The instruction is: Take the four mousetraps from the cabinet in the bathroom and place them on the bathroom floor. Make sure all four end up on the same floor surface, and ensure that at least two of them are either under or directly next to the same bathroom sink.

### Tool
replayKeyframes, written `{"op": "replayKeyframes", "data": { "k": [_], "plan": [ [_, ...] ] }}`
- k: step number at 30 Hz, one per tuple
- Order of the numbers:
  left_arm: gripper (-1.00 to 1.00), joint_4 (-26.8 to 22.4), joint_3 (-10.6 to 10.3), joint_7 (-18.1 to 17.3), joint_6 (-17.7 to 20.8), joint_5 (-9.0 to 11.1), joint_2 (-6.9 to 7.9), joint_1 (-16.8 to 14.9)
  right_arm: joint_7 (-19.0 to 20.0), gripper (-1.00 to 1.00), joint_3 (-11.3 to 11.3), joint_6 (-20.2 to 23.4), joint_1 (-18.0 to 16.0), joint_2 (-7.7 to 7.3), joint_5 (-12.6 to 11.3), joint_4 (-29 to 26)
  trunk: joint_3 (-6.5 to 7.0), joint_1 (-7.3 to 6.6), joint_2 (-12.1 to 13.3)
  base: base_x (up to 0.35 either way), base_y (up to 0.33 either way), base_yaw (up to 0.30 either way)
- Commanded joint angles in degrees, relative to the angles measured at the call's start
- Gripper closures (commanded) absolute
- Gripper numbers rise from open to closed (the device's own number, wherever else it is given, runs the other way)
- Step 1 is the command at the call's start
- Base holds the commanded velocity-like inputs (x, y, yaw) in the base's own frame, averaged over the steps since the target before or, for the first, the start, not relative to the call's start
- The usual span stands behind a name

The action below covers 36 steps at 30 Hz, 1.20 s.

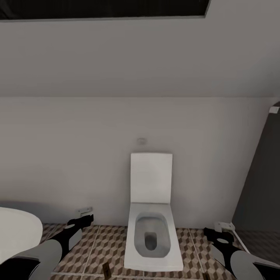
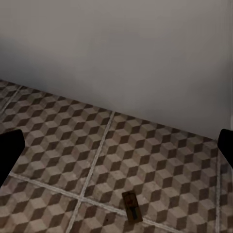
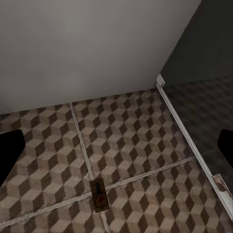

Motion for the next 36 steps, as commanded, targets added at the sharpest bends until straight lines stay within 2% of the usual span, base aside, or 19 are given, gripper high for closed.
{"op": "replayKeyframes", "data": {
  "k": [1,12,36],
  "plan": [
    [-1.00,0.03,-0.49,0.17,-0.16,0.44,0.00,-0.04,-0.03,-1.00,-0.46,-0.36,-0.08,0.00,0.35,0.18,0.12,-0.23,0.38,0.000,0.000,0.000],
    [-1.00,0.12,-0.49,0.13,-0.18,0.44,-0.03,-0.04,0.15,-1.00,-0.46,-0.32,0.00,0.02,0.33,0.18,2.09,-2.65,4.79,0.000,0.000,0.000],
    [-1.00,1.66,-0.49,0.12,-0.37,0.36,-1.38,-0.04,0.06,-1.00,-0.46,-0.41,1.39,0.63,0.38,0.18,6.40,-7.92,14.42,0.000,0.000,0.000]
  ]
}}
